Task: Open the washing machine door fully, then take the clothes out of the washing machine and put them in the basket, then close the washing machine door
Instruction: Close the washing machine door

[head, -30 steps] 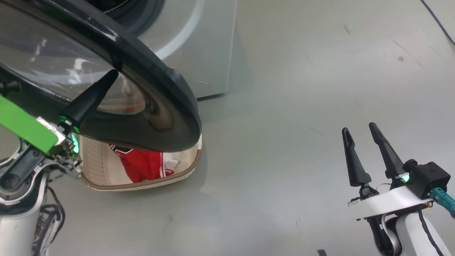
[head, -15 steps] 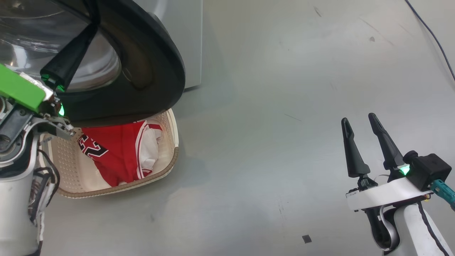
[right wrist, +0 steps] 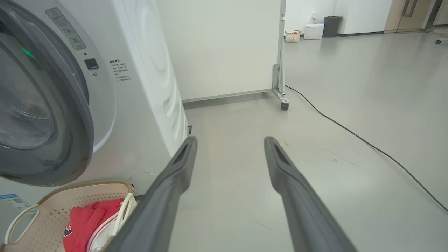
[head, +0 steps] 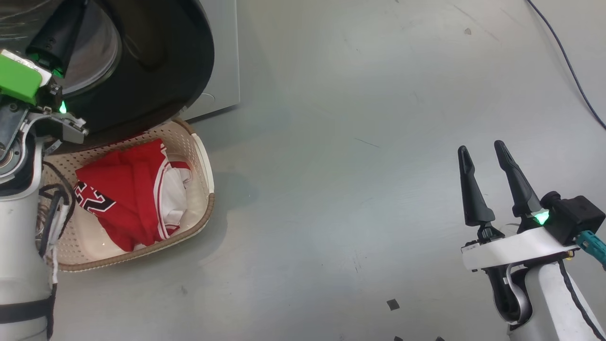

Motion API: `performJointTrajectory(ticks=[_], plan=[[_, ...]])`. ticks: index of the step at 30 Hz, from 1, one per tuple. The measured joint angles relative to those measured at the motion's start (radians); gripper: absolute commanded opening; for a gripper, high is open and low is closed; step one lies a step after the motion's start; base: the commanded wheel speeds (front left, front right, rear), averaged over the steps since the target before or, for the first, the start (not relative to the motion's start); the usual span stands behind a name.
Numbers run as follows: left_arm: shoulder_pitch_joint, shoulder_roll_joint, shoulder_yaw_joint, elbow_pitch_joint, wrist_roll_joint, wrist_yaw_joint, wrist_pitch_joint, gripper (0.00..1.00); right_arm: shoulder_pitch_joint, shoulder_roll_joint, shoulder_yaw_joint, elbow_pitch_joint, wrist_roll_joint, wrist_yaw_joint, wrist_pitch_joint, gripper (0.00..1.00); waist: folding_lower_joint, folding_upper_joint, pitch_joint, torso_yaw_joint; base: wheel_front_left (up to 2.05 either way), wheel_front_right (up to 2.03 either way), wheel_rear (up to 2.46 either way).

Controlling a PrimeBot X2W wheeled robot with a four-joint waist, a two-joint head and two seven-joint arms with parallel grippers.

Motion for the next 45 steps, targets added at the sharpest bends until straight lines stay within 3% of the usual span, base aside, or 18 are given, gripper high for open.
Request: performJointTrajectory(ticks=[10,22,32,45], plan=[[-0.045,-0.018,0.019,0.084,0.036,-0.027,-0.046,0.0,-0.005,0.0,-0.001,0.002,0.002,0.0,0.0,1.0,0.0,0.0,0.007,-0.006,0.0,0.0,0.0],[-0.032,-0.072,0.026,0.142,-0.028,-0.09,-0.044,0.0,-0.005,-0.01,-0.026,0.0,0.008,0.0,0.0,1.0,0.0,0.0,0.007,0.049,0.0,0.0,0.0],[0.122,-0.105,0.09,0.146,-0.087,-0.13,-0.078,0.0,-0.002,-0.022,-0.028,-0.001,0.007,0.0,0.0,1.0,0.0,0.0,-0.017,0.109,0.0,0.0,0.0],[0.36,-0.169,0.112,0.043,-0.101,-0.141,-0.117,0.0,0.028,-0.046,-0.023,-0.001,-0.015,0.0,0.0,1.0,0.0,0.0,-0.071,0.183,0.0,0.0,0.0]])
